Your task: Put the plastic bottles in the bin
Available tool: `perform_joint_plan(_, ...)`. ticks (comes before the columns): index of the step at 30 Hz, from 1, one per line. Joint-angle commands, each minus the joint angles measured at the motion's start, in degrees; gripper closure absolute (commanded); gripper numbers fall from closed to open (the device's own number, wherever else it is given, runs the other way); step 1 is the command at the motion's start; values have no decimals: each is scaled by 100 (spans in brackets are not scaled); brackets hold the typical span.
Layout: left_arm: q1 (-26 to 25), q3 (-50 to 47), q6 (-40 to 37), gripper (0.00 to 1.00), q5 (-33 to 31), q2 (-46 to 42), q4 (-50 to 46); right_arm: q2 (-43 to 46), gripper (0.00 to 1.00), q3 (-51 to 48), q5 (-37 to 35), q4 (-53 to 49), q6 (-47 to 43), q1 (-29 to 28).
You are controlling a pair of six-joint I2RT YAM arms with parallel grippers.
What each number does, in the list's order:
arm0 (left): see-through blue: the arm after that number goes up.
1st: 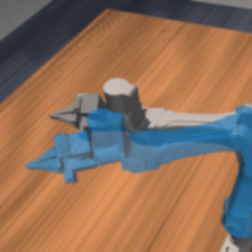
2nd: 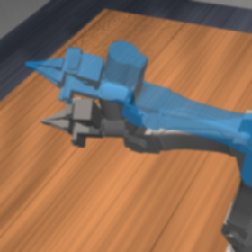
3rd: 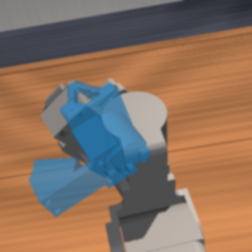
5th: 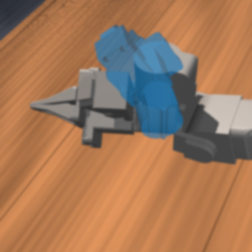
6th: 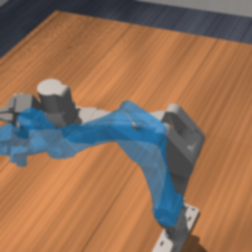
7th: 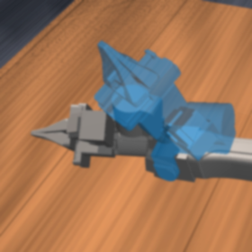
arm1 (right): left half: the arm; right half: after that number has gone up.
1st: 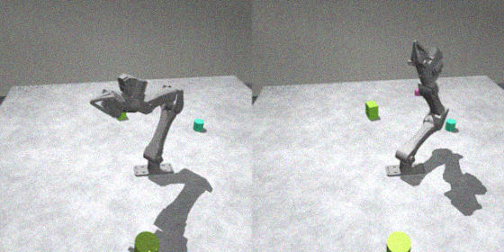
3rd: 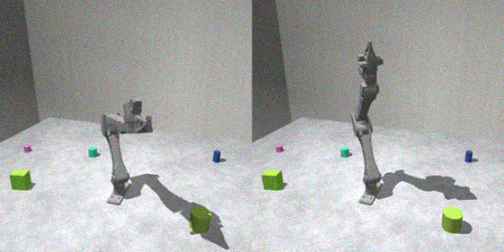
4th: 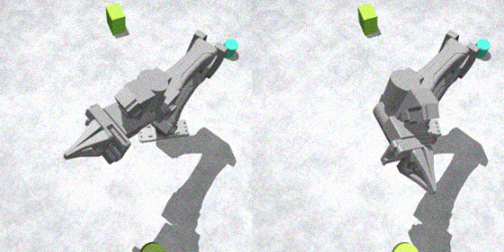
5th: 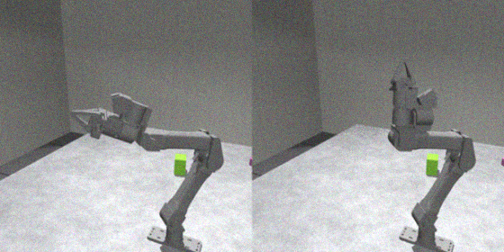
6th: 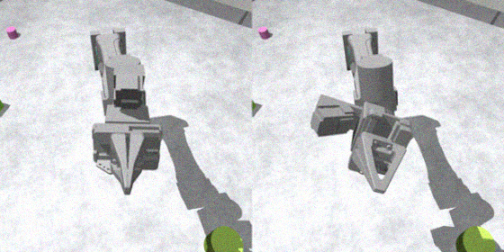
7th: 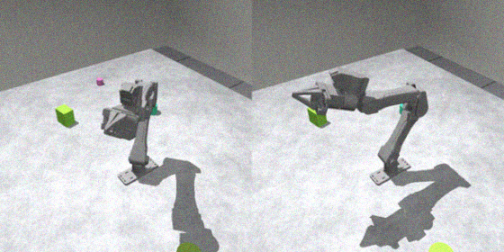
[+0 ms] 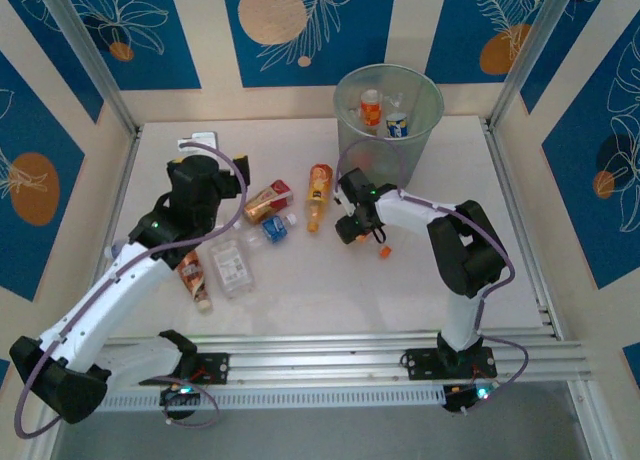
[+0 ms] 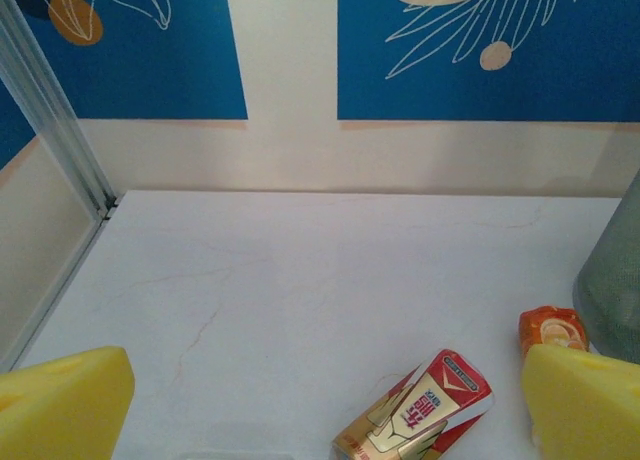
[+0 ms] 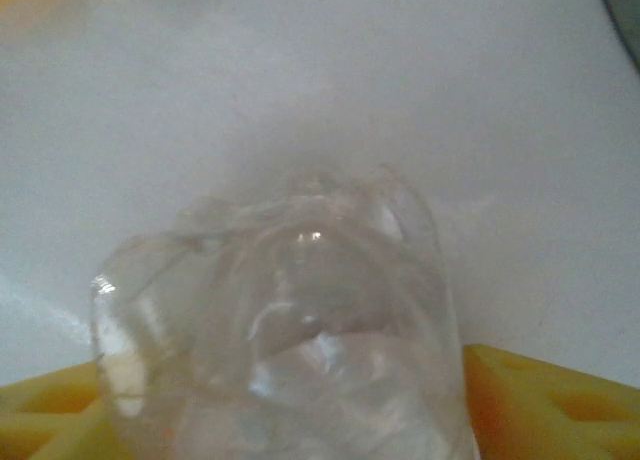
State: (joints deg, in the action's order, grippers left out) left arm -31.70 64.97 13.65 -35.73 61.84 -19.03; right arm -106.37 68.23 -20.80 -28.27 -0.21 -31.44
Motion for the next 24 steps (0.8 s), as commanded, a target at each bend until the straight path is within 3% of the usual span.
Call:
perform_joint_plan(1,85,-37,87,1,-156,-131,-24,31,41,-86,-20,-257,147,-127)
perform_joint_plan(3,86,-37,100,1,-147,-135,-21,134,47,-56,-132,-316,169,-222)
perform_joint_plan(8,88,-39,98,0,-179,-129,-51,669,54,142,-457,-657,265,-538)
perform_joint_plan(14,103,-47,63,1,-217,-129,-51,1799,57,685,-661,-1143,217,-936)
perform_joint_plan(19,111,-63,51,1,-218,-139,-17,2426,64,1488,-634,-1095,-144,-919)
perform_joint_plan(24,112,-89,70,0,-158,-146,3,2250,65,2621,-909,-605,-670,-680)
